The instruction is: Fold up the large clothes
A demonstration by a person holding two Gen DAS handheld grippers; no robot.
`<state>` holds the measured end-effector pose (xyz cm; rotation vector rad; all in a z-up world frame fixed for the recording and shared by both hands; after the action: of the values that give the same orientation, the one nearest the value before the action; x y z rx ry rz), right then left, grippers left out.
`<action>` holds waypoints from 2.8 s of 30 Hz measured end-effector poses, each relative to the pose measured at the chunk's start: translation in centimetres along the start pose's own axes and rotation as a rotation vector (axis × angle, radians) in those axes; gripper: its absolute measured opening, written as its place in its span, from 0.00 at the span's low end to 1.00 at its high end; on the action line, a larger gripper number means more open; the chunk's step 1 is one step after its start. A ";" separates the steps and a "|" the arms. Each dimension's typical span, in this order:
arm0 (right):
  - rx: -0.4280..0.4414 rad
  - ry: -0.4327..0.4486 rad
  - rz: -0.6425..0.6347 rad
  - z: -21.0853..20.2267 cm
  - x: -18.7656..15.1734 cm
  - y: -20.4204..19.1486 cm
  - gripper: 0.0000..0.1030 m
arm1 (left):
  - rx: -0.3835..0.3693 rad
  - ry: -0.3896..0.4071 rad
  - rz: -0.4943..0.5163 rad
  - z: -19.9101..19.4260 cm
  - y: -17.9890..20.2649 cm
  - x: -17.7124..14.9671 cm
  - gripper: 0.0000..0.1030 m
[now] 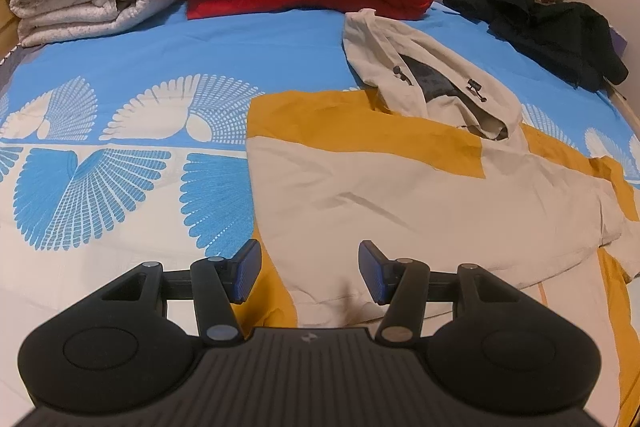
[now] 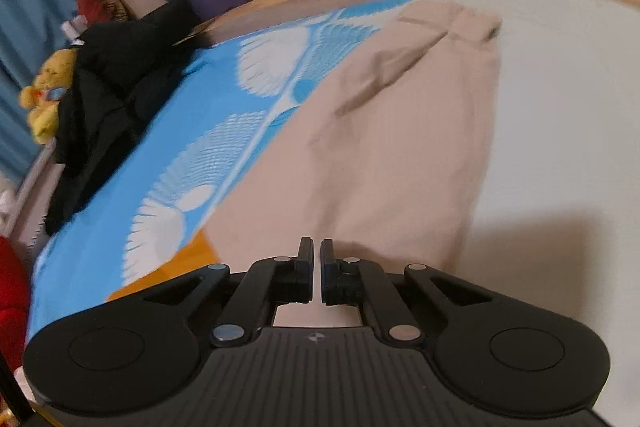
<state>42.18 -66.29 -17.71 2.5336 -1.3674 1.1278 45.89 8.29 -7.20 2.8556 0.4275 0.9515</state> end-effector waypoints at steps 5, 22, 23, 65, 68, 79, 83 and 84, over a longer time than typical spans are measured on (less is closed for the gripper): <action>-0.192 0.024 0.034 -1.4 -1.0 4.4 0.65 | -0.005 0.000 -0.004 -0.1 0.1 0.0 0.58; 0.043 0.136 -0.036 -1.3 2.2 -2.1 0.01 | -0.010 0.005 -0.014 -0.4 -0.5 0.5 0.58; 0.043 0.168 -0.070 -2.2 2.6 -3.2 0.01 | -0.013 0.007 -0.016 -0.6 -0.6 0.6 0.58; 0.410 -0.125 -0.460 -18.3 -20.9 -20.2 0.55 | -0.078 0.060 -0.232 -5.8 -9.6 4.3 0.58; 0.427 -0.164 -0.368 -15.9 -21.3 -20.7 0.56 | -0.077 0.062 -0.235 -5.7 -9.6 4.2 0.58; 0.528 0.175 -0.607 -20.4 -19.6 -32.4 0.04 | -0.076 0.065 -0.240 -5.6 -9.9 4.4 0.58; 0.966 0.193 -0.845 -29.8 -24.6 -40.2 0.07 | -0.068 0.068 -0.258 -5.7 -10.6 4.6 0.58; 1.059 0.141 -0.876 -31.2 -25.9 -41.2 0.10 | -0.068 0.068 -0.261 -5.7 -10.7 4.7 0.58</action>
<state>45.91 -11.61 0.77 2.8983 0.6172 1.9616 43.55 19.94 -1.95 2.6289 0.7375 0.9928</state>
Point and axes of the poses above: each gripper's, at about its wrist camera, not at the fingertips, and z roughly the way its jaws point, y to its right, x to its top, the point moved 6 cm from there along z, roughly the way its jaws point, and after that the axes turned 15 degrees about -z, right-handed, at the moved point
